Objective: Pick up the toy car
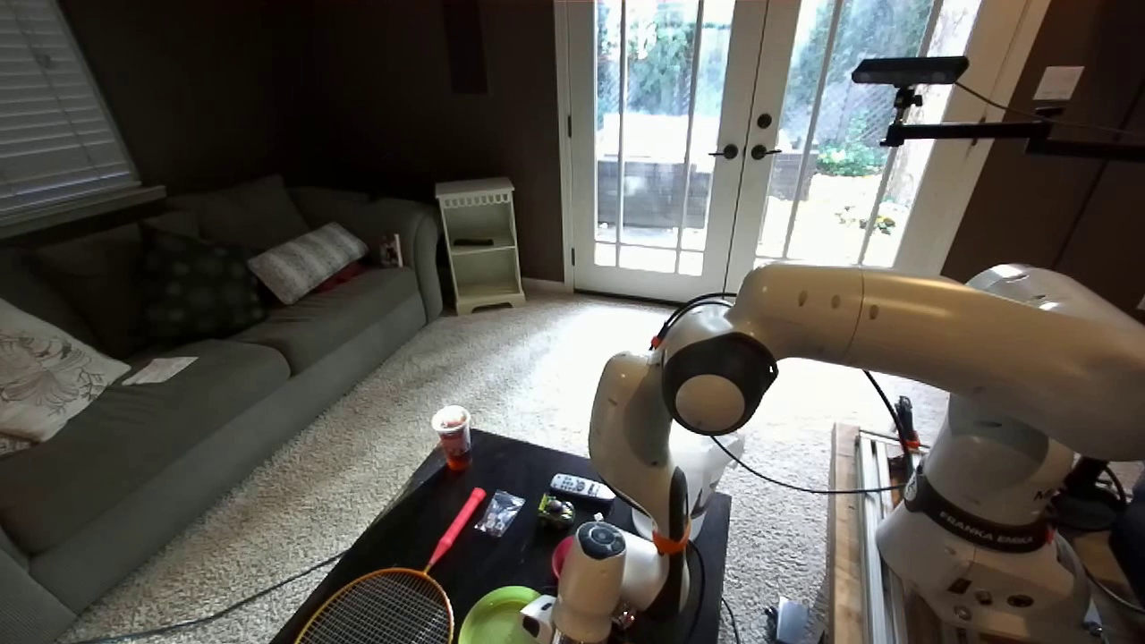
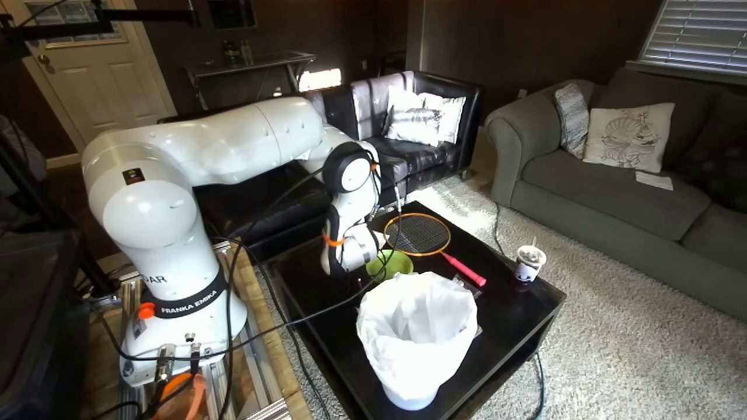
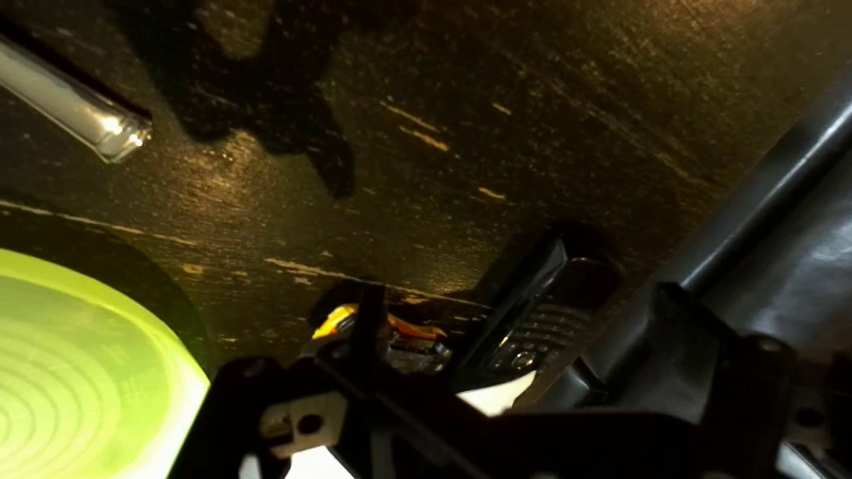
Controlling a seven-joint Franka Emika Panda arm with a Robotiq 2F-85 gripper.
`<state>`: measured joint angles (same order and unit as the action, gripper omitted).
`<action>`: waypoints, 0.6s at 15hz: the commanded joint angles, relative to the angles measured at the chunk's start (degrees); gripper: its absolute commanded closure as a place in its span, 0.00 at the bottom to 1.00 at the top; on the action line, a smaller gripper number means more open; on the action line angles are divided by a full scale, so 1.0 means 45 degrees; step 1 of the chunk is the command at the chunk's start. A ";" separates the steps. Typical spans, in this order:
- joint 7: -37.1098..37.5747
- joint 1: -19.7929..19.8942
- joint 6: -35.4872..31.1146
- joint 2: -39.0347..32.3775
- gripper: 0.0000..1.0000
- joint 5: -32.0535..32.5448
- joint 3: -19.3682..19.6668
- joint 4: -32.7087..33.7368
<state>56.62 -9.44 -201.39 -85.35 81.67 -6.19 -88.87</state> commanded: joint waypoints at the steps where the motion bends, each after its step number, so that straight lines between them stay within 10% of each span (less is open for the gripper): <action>1: 0.0886 -0.0047 0.1008 0.0441 0.00 0.0049 -0.0188 -0.0233; 6: -0.2055 0.0462 0.2355 0.0795 0.00 -0.2444 -0.0789 -0.0414; 9: -0.0626 -0.0055 0.2071 0.0893 0.00 -0.1704 -0.0255 0.0214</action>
<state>52.62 -8.63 -192.93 -82.77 74.96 -8.01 -87.74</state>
